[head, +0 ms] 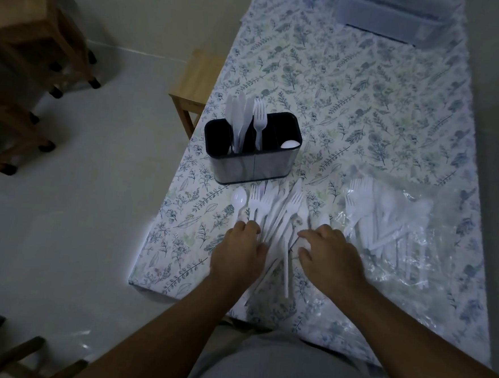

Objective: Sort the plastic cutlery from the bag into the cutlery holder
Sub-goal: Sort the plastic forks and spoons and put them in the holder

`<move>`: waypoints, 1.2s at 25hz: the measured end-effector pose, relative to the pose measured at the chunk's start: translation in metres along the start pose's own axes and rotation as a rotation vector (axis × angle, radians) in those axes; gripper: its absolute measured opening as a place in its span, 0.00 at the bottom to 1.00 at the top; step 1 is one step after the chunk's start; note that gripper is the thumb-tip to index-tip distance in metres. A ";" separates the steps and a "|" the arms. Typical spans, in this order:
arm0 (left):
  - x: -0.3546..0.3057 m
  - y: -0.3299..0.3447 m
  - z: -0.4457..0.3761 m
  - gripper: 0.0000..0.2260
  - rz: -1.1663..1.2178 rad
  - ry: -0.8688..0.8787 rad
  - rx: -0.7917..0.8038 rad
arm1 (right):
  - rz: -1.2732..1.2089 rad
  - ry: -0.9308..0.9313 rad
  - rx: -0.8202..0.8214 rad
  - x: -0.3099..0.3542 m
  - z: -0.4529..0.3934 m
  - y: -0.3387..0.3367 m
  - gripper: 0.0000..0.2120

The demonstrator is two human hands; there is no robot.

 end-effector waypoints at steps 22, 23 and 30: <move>-0.021 0.033 0.009 0.12 -0.105 -0.005 0.215 | -0.610 0.247 0.233 -0.004 0.021 0.033 0.08; -0.021 0.032 0.010 0.11 -0.104 0.004 0.207 | -0.676 0.329 0.239 -0.009 0.024 0.037 0.06; -0.022 0.034 0.020 0.08 0.050 0.088 0.198 | -1.253 0.674 0.288 -0.005 0.044 0.065 0.09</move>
Point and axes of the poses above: each hand's wrist, its own z-axis away from the middle knuckle, its own y-axis out of the palm, x = y × z, the point moved 10 cm from there along -z, towards the middle knuckle, and after that the axes turned 9 degrees about -z, right-handed, at the moved point
